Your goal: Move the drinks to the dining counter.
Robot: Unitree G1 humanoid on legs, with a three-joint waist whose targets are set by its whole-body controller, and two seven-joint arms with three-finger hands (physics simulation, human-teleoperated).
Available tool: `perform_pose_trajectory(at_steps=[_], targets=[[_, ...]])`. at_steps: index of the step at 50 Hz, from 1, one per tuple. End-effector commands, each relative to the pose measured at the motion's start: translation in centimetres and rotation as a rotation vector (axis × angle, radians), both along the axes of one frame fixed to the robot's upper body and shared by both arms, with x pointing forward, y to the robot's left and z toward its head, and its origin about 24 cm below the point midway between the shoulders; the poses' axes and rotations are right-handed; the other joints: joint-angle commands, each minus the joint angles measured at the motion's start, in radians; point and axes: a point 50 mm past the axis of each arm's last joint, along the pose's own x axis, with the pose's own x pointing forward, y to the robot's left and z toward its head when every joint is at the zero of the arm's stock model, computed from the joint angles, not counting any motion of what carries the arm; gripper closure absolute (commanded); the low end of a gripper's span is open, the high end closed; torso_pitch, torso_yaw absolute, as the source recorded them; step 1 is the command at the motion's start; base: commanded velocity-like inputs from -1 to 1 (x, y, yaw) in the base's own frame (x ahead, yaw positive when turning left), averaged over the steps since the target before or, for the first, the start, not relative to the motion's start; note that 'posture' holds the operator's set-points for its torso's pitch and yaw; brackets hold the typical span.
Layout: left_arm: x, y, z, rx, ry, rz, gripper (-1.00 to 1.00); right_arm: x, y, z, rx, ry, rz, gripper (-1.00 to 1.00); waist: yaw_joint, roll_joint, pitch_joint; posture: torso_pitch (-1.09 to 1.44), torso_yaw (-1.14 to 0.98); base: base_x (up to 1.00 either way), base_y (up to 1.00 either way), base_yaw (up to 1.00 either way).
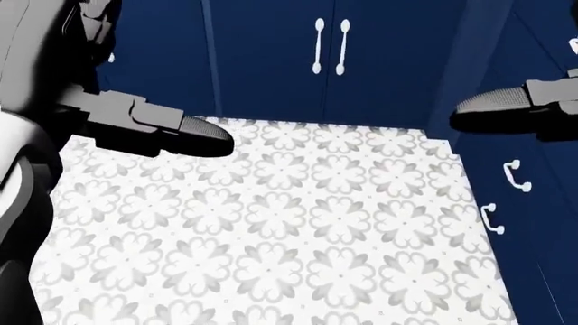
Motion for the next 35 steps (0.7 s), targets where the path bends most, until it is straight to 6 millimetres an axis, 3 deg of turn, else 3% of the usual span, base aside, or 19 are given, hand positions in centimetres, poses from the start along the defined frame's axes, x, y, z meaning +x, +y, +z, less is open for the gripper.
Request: perform_pose_trajectory(at_steps=[1,3,4,6,7,8,9,10,12,17,20,22,23,24,27,31,33,35], targets=[[-0.49,-0.27,1.47,0.002,-0.084,-0.008,-1.00,-0.41,-0.35,1.19,-0.002,-0.064,-0.020,-1.00,-0.014,-0.003,-0.007,0.00,0.00,0.57,-0.46,0.00],[-0.51,-0.24,1.47,0.002,-0.085,-0.007,-1.00,-0.39,-0.37,1.16,0.000,-0.060,-0.025,-1.00,-0.010,-0.010,-0.049,0.00,0.00,0.52,-0.39,0.00],[-0.52,-0.23,1.47,0.001,-0.084,-0.007,-1.00,-0.34,-0.36,1.14,0.001,-0.057,-0.026,-1.00,-0.010,-0.025,-0.049,0.00,0.00,0.25,-0.12,0.00],[-0.48,-0.19,1.45,0.000,-0.084,-0.006,-1.00,-0.35,-0.30,1.18,0.001,-0.058,-0.025,-1.00,-0.011,-0.093,-0.054,0.00,0.00,0.00,0.00,0.00],[-0.44,-0.17,1.42,0.001,-0.084,-0.006,-1.00,-0.38,-0.26,1.23,0.000,-0.057,-0.023,-1.00,-0.016,-0.147,-0.051,0.00,0.00,0.00,0.00,0.00],[-0.39,-0.15,1.38,0.001,-0.084,-0.006,-1.00,-0.36,-0.24,1.26,-0.001,-0.057,-0.023,-1.00,0.004,-0.147,-0.053,0.00,0.00,0.00,0.00,0.00],[-0.40,-0.15,1.38,0.001,-0.084,-0.006,-1.00,-0.32,-0.24,1.25,-0.002,-0.057,-0.024,-1.00,-0.006,-0.161,-0.021,0.00,0.00,0.00,0.00,0.00],[-0.45,-0.15,1.44,0.001,-0.085,-0.005,-1.00,-0.31,-0.23,1.24,-0.004,-0.057,-0.024,-1.00,-0.013,-0.157,-0.012,0.00,0.00,0.00,0.00,0.00],[-0.47,-0.09,1.53,0.001,-0.086,-0.004,-1.00,-0.29,-0.19,1.25,-0.007,-0.058,-0.024,-1.00,-0.022,-0.127,-0.034,0.00,0.00,0.12,0.00,0.00],[-0.42,0.01,1.63,0.000,-0.089,-0.002,-1.00,-0.31,-0.04,1.35,-0.021,-0.065,-0.021,-1.00,-0.051,-0.058,0.000,0.00,0.00,0.42,0.00,0.00],[-0.46,-0.02,1.63,0.001,-0.089,-0.003,-1.00,-0.36,0.01,1.41,-0.024,-0.069,-0.018,-1.00,-0.064,-0.017,-0.012,0.00,0.00,0.72,0.00,0.00],[-0.46,-0.01,1.59,0.001,-0.088,-0.003,-1.00,-0.37,0.00,1.47,-0.023,-0.071,-0.017,-1.00,-0.067,0.032,-0.033,0.00,0.00,0.75,0.00,0.00],[-0.51,0.00,1.59,0.001,-0.088,-0.003,-1.00,-0.37,-0.02,1.47,-0.024,-0.072,-0.018,-1.00,-0.063,0.027,-0.036,0.00,0.00,0.77,0.00,0.00],[-0.52,0.00,1.59,0.000,-0.088,-0.003,-1.00,-0.42,-0.01,1.49,-0.023,-0.073,-0.017,-1.00,-0.061,0.012,-0.007,0.00,0.00,0.77,0.00,0.00],[-0.57,-0.03,1.61,0.000,-0.089,-0.004,-1.00,-0.43,0.01,1.45,-0.023,-0.074,-0.016,-1.00,-0.046,-0.009,-0.036,0.00,0.00,0.77,0.00,0.00],[-0.57,-0.04,1.62,-0.001,-0.089,-0.005,-1.00,-0.43,0.03,1.43,-0.024,-0.074,-0.015,-1.00,-0.023,-0.042,-0.047,0.00,0.00,0.78,0.00,0.00],[-0.58,-0.05,1.63,-0.001,-0.089,-0.005,-1.00,-0.41,0.06,1.43,-0.024,-0.074,-0.013,-1.00,-0.012,-0.073,-0.058,0.00,0.00,0.78,0.00,0.00],[-0.62,-0.03,1.68,-0.001,-0.090,-0.005,-1.00,-0.42,0.07,1.43,-0.025,-0.074,-0.014,-1.00,-0.012,-0.122,-0.066,0.00,0.00,0.79,0.00,0.00]])
